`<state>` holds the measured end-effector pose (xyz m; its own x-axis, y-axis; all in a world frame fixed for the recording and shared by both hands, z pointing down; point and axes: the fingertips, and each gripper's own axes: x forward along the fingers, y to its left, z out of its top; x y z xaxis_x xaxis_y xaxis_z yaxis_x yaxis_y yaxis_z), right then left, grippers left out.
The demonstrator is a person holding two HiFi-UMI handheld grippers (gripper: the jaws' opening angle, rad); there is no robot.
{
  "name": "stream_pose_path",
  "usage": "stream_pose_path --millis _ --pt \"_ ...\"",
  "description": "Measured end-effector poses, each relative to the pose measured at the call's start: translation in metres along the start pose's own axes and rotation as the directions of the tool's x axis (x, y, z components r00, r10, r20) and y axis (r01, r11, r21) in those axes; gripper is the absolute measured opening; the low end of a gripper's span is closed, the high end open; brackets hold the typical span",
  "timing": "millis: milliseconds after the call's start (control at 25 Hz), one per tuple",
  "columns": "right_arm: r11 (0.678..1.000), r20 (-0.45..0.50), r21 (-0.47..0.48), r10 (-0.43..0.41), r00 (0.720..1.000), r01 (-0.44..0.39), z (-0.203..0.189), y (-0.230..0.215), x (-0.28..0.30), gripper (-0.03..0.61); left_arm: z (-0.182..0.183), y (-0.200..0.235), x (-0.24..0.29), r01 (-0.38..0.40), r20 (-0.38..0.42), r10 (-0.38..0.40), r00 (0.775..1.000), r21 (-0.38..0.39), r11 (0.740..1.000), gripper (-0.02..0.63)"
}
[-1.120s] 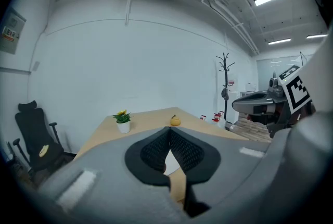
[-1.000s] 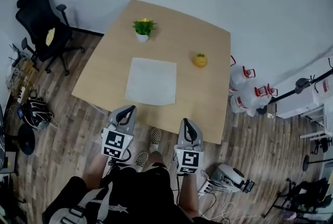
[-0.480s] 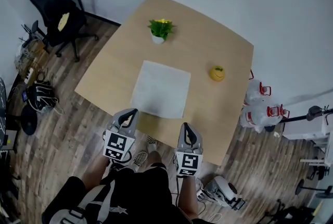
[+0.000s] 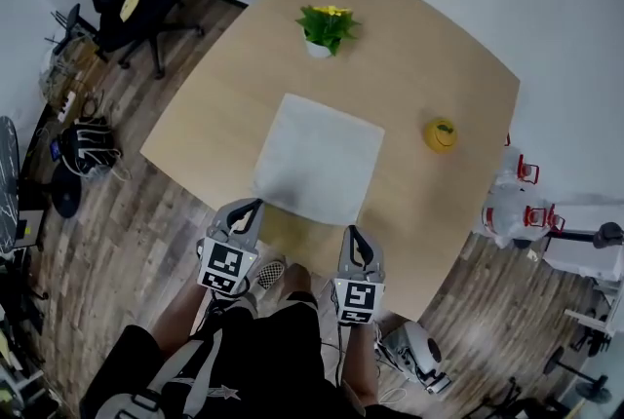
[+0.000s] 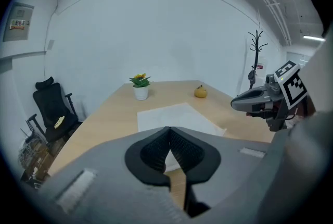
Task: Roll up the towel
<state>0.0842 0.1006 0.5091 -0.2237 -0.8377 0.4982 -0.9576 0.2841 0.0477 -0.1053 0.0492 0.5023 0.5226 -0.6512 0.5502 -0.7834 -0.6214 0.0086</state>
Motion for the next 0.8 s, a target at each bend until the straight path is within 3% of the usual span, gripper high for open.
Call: stream_pose_path --millis 160,280,360,480,560,600,720,800 --pt "0.994 -0.067 -0.098 0.033 0.997 -0.040 -0.018 0.001 0.017 0.005 -0.018 0.009 0.015 -0.006 -0.056 0.008 0.998 0.031 1.000 0.009" --pt "0.980 -0.155 -0.181 0.051 0.987 -0.079 -0.043 0.001 0.025 0.006 -0.030 0.012 0.024 0.015 -0.112 -0.002 0.994 0.111 0.994 0.011" --pt "0.964 -0.200 -0.239 0.069 0.977 -0.117 -0.055 0.001 0.029 0.078 -0.036 0.008 0.031 0.062 -0.154 -0.035 0.987 0.179 0.982 0.049" --pt "0.914 -0.262 -0.362 0.091 0.961 -0.185 -0.072 0.003 0.032 0.105 -0.047 0.002 0.037 0.140 -0.222 -0.080 0.972 0.272 0.952 0.072" --pt "0.850 -0.307 -0.469 0.097 0.947 -0.239 -0.082 0.006 0.034 0.125 -0.055 -0.001 0.039 0.187 -0.278 -0.085 0.957 0.366 0.912 0.105" --pt "0.812 -0.331 -0.518 0.098 0.938 -0.268 -0.087 0.008 0.034 0.133 -0.060 -0.002 0.040 0.215 -0.311 -0.081 0.947 0.425 0.880 0.117" --pt "0.713 -0.392 -0.613 0.101 0.914 -0.341 -0.100 0.010 0.038 0.144 -0.076 -0.002 0.045 0.292 -0.398 -0.041 0.917 0.596 0.748 0.140" --pt "0.664 -0.430 -0.641 0.105 0.897 -0.385 -0.108 0.013 0.040 0.150 -0.085 0.000 0.050 0.327 -0.431 -0.014 0.902 0.662 0.674 0.154"
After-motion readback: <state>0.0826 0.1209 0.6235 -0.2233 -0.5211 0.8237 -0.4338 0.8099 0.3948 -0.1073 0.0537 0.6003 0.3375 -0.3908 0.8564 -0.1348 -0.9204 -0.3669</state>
